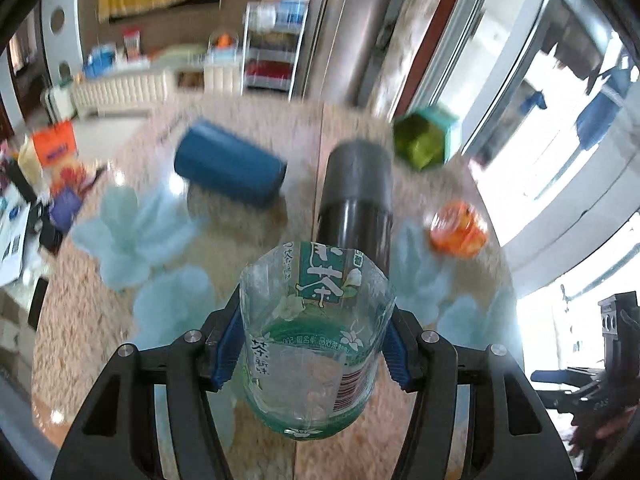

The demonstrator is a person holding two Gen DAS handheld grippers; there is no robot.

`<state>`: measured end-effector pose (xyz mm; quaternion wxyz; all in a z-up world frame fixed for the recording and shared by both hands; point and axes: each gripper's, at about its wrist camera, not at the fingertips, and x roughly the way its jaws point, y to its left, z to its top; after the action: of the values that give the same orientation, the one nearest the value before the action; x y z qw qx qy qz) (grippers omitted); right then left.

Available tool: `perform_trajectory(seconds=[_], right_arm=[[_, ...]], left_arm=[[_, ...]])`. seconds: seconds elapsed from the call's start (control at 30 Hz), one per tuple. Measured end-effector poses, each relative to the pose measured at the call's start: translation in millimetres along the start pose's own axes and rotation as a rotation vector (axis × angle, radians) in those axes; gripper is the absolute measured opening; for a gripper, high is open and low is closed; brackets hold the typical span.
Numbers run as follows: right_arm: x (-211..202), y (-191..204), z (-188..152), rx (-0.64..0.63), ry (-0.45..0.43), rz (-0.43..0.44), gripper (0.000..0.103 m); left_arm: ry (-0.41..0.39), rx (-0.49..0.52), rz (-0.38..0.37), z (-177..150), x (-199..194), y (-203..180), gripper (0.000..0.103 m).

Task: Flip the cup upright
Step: 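Lift the clear cup with the left tool and set it upright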

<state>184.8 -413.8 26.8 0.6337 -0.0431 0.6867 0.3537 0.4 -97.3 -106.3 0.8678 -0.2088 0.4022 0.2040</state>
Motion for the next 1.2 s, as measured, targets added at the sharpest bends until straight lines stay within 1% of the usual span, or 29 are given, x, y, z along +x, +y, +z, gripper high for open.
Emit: perform_trajectory(seconds=[0.1, 0.17, 0.2, 0.27, 0.3, 0.37, 0.43, 0.5, 0.57, 0.67, 0.7, 0.83, 0.9, 1.0, 1.03, 1.1, 1.13, 1.2], right_arm=[[1.9, 2.3, -3.1, -0.026, 0.007, -0.014, 0.103], [6.0, 0.2, -6.9, -0.018, 0.02, -0.008, 0.103], [9.4, -2.9, -9.2, -0.005, 0.03, -0.002, 0.103], [12.6, -6.3, -13.5, 0.003, 0.041, -0.013, 0.103], [13.8, -6.7, -15.8, -0.001, 0.044, -0.026, 0.103], [14.3, -6.4, -18.9, -0.012, 0.039, -0.046, 0.103], [13.9, -4.7, -21.6, -0.02, 0.032, -0.051, 0.103], [13.9, -2.1, -24.5, -0.027, 0.026, -0.05, 0.103], [18.1, 0.2, -28.1, -0.03, 0.039, -0.044, 0.103], [23.8, 4.6, -34.2, -0.046, 0.063, -0.045, 0.103], [24.4, 6.1, -35.6, -0.053, 0.066, -0.048, 0.103], [28.2, 8.5, -38.7, -0.058, 0.069, -0.057, 0.103], [29.4, 7.6, -39.4, -0.049, 0.073, -0.051, 0.103], [31.2, 8.7, -41.9, -0.042, 0.075, -0.046, 0.103], [31.1, 8.4, -41.7, -0.04, 0.073, -0.048, 0.103], [30.3, 9.0, -43.8, -0.037, 0.069, -0.046, 0.103], [29.6, 8.4, -44.0, -0.035, 0.069, -0.045, 0.103], [29.7, 8.3, -44.2, -0.035, 0.071, -0.039, 0.103]], left_arm=[[-0.108, -0.01, -0.017, -12.3, -8.7, 0.3, 0.064], [-0.146, -0.008, -0.019, -25.1, -5.8, -1.2, 0.064], [-0.168, -0.004, -0.014, -31.7, -4.6, -1.0, 0.064], [-0.19, 0.034, 0.028, -45.3, 5.6, -4.1, 0.064], [-0.183, 0.047, 0.035, -51.0, 11.5, -4.4, 0.064], [-0.164, 0.041, 0.029, -60.7, 23.2, -2.7, 0.065], [-0.154, 0.028, 0.032, -69.2, 30.1, 1.9, 0.065], [-0.156, 0.027, 0.05, -76.7, 33.4, 5.7, 0.065], [-0.159, 0.025, 0.049, -81.5, 37.5, 8.6, 0.065], [-0.189, 0.041, 0.059, -87.8, 40.6, 9.2, 0.065], [-0.199, 0.047, 0.07, -89.0, 40.9, 8.5, 0.065], [-0.235, 0.081, 0.075, -93.6, 41.5, 4.8, 0.067], [-0.224, 0.079, 0.076, -95.3, 44.2, 6.3, 0.067], [-0.171, 0.062, 0.083, -97.4, 51.3, 9.6, 0.068], [-0.169, 0.059, 0.09, -97.9, 51.5, 10.1, 0.069], [-0.162, 0.058, 0.1, -98.7, 52.3, 10.6, 0.075], [-0.151, 0.06, 0.097, -99.6, 53.4, 10.7, 0.081], [-0.123, 0.065, 0.094, -100.0, 55.3, 10.4, 0.085]])
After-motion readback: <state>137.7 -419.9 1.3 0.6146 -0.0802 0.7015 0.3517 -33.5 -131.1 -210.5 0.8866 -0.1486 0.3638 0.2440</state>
